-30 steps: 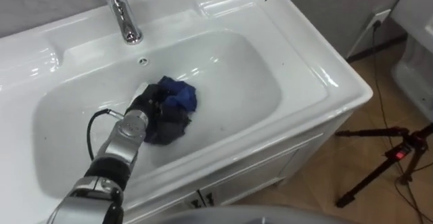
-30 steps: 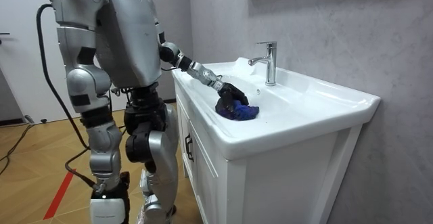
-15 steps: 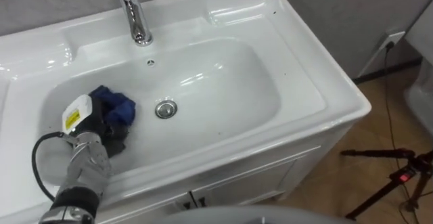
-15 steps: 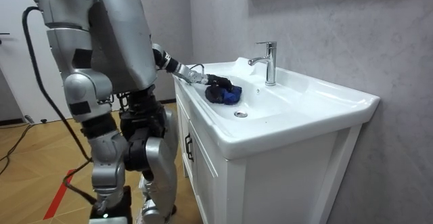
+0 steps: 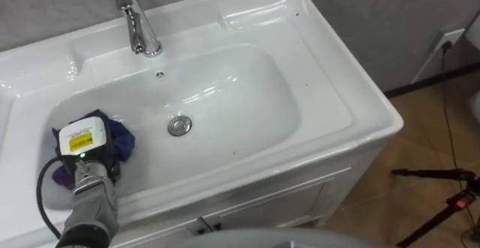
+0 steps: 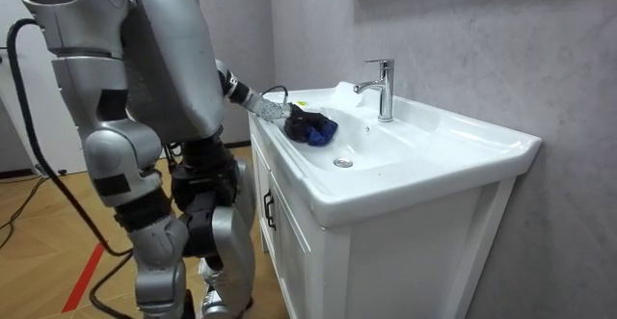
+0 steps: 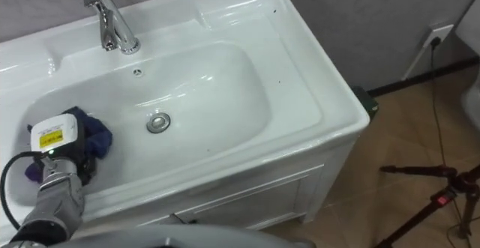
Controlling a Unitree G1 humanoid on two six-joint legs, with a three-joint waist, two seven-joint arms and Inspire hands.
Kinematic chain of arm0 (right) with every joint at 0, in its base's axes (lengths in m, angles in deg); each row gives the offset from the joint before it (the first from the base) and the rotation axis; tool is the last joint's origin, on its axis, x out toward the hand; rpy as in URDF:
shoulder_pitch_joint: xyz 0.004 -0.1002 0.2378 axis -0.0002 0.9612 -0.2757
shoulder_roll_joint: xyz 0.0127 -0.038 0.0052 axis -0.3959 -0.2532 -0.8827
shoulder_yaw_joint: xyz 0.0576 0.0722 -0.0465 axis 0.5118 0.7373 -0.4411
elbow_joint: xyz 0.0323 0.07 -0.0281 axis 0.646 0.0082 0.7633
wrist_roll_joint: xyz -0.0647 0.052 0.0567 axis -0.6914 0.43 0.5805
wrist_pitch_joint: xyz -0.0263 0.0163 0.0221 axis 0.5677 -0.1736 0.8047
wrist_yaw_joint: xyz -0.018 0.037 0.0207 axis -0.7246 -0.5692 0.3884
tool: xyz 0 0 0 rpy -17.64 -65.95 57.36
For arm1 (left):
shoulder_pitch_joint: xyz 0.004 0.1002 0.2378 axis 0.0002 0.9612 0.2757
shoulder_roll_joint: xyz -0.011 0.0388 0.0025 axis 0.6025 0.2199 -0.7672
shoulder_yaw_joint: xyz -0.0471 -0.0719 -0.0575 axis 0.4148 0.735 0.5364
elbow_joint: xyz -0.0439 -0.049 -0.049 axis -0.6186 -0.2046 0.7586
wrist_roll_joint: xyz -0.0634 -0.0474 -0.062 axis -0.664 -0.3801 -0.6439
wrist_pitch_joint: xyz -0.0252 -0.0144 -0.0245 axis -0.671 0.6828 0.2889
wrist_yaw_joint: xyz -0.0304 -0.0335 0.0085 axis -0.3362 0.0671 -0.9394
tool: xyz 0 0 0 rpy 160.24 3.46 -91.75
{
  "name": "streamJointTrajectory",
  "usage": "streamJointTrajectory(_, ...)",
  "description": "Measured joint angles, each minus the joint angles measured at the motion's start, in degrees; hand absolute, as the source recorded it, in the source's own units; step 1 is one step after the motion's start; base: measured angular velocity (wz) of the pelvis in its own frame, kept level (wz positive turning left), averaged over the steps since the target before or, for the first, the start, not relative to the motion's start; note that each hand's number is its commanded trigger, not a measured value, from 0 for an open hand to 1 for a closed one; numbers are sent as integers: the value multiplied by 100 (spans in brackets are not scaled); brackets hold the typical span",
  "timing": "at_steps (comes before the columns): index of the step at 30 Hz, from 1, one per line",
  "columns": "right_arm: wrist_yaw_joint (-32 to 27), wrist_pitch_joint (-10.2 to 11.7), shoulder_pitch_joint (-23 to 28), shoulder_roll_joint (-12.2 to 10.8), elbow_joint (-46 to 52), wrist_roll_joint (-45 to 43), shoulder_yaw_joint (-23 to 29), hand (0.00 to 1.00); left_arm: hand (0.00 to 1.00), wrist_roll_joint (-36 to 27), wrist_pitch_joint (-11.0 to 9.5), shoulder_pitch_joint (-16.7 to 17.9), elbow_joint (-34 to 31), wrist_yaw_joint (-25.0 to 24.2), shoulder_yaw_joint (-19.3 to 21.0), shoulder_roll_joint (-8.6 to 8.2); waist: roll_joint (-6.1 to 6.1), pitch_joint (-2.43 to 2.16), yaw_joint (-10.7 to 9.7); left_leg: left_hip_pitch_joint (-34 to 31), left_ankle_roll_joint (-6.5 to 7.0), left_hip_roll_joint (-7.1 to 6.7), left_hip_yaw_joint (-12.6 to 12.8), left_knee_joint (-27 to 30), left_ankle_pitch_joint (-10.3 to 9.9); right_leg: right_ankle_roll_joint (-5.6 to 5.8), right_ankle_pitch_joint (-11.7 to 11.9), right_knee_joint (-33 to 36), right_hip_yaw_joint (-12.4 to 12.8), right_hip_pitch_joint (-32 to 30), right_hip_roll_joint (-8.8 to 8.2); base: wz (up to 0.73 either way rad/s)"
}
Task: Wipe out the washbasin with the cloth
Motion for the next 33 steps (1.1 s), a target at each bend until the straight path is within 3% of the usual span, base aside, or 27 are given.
streamJointTrajectory(5,-108,237,-64,69,-25,71,-116,0,100,-13,206,38,43,-6,7,-3,18,4,-2,-12,-6,-92,-37,-13,-7,-22,-27,-21,-306,6,-17,-6)
streamJointTrajectory(8,-211,280,-107,150,-23,377,-217,0,100,-138,330,37,69,-36,24,5,19,5,-9,-60,-5,-95,-8,-1,-39,51,-67,-97,-635,7,-42,-10)
streamJointTrajectory(10,-267,278,-100,186,-40,582,-338,0,100,-330,342,33,70,-87,38,41,13,6,-41,-96,6,-124,5,-8,-45,214,-156,-62,-889,15,-68,0)
streamJointTrajectory(12,-371,286,-99,219,-122,752,-362,0,100,-653,342,33,71,-158,120,34,4,9,-51,-118,62,-246,16,-17,-77,499,-260,-39,-993,46,-100,0)
streamJointTrajectory(13,-404,288,-94,219,-142,794,-381,0,100,-743,342,33,71,-172,140,36,2,10,-53,-126,73,-289,18,-19,-77,569,-254,-41,-994,71,-98,0)
streamJointTrajectory(15,-480,345,-36,220,-159,909,-521,0,100,-1132,342,34,94,-205,159,34,10,14,-56,-258,132,-416,41,-6,-70,1004,-144,-72,-977,179,-67,0)
streamJointTrajectory(16,-494,364,-36,216,-164,915,-579,0,100,-1218,344,35,97,-207,167,34,25,16,-62,-308,160,-423,49,9,-53,1088,-105,-76,-941,194,-42,-14)
streamJointTrajectory(17,-507,427,-56,214,-170,903,-650,0,100,-1409,349,46,107,-207,184,42,62,33,-55,-411,361,-403,37,80,49,1139,-70,-52,-770,199,18,-30)
streamJointTrajectory(19,-506,524,-69,213,-141,902,-677,0,100,-1715,351,112,115,-226,284,50,57,32,-71,-421,390,-448,-173,117,99,975,29,-201,-822,308,19,-33)
streamJointTrajectory(20,-499,558,-81,198,-125,903,-678,0,100,-1887,350,114,102,-273,308,58,53,35,-84,-438,393,-507,-320,77,135,883,84,-261,-1103,312,-1,-10)
streamJointTrajectory(21,-500,588,-79,167,-127,911,-680,0,100,-2061,334,112,47,-329,311,73,33,39,-126,-433,410,-499,-389,2,176,882,89,-239,-1329,278,-16,0)
streamJointTrajectory(22,-498,617,-78,151,-128,926,-680,0,100,-2160,330,111,9,-355,312,79,32,50,-173,-439,405,-424,-425,-2,189,901,82,-135,-1347,227,-13,16)
streamJointTrajectory(23,-496,703,-105,163,-107,966,-750,0,100,-2425,330,81,-40,-416,282,47,316,79,-254,-552,334,-231,-659,130,160,1023,-167,682,-885,-189,-21,19)
streamJointTrajectory(24,-472,753,-100,195,59,995,-818,0,100,-2570,323,-30,-128,-502,321,54,106,145,-307,-904,269,-426,-965,677,-2,941,-762,1576,-206,-617,-626,26)
streamJointTrajectory(25,-435,767,-90,191,101,992,-832,0,100,-2565,330,-118,-176,-571,402,75,39,140,-328,-1152,226,-483,-976,1050,-199,1066,-1135,1694,-4,-743,-737,33)
streamJointTrajectory(26,-407,764,-91,169,102,1018,-826,0,100,-2568,330,-221,-260,-635,448,55,41,148,-316,-1345,195,-483,-874,1369,-290,756,-1052,1608,-294,-762,-740,63)
streamJointTrajectory(28,-383,746,-16,137,78,1105,-768,0,100,-2569,323,-219,-583,-704,381,16,33,157,-363,-1326,213,-416,-858,1191,-166,706,-845,1126,-562,-507,-660,72)
streamJointTrajectory(29,-388,752,-2,141,84,1173,-762,0,100,-2560,331,-145,-926,-724,342,-23,-9,185,-346,-1288,218,-387,-876,1013,-70,683,-758,912,-648,-407,-651,61)
streamJointTrajectory(31,-398,790,3,156,97,1177,-645,0,100,-2563,370,83,-1579,-741,333,-150,-33,214,-326,-1281,256,-427,-880,902,0,668,-660,686,-692,-316,-644,37)
streamJointTrajectory(33,-439,905,-9,161,100,1175,-557,0,100,-2573,416,114,-2028,-744,183,-203,-38,237,-174,-1290,291,-484,-862,840,15,533,-499,473,-825,-228,-688,14)
